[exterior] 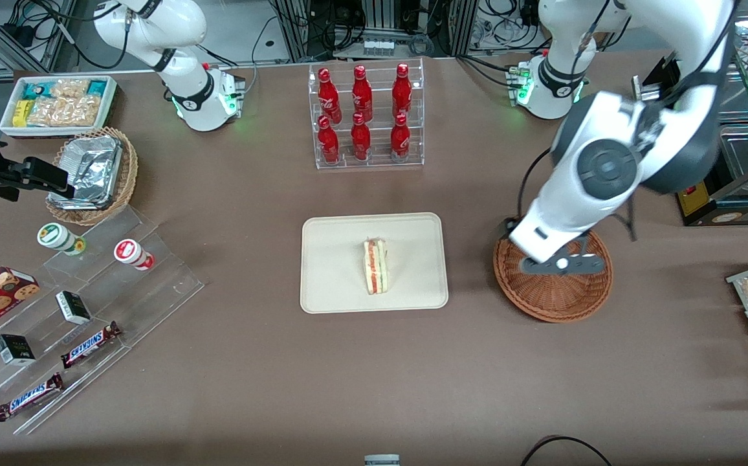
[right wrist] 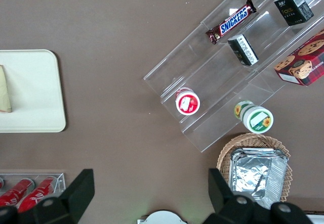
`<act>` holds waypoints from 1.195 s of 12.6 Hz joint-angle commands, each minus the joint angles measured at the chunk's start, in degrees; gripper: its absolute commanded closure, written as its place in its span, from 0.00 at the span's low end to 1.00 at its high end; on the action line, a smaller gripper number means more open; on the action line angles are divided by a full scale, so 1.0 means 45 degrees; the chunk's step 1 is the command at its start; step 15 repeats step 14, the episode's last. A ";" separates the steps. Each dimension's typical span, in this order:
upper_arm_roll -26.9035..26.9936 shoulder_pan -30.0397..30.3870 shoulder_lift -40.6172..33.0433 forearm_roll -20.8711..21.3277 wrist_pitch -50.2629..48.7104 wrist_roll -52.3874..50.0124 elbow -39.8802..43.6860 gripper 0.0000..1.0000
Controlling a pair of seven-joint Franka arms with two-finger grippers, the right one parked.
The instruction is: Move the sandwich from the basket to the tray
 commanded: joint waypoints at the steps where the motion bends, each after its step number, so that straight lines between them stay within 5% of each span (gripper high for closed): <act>1: 0.1340 0.0085 -0.1470 -0.0677 -0.1212 0.2455 -0.0594 0.00; 8: 0.3981 0.0241 -0.3777 -0.1089 -0.3619 0.5315 -0.0068 0.00; 15: 0.4120 0.0574 -0.3818 -0.0992 -0.3250 0.5513 0.0500 0.00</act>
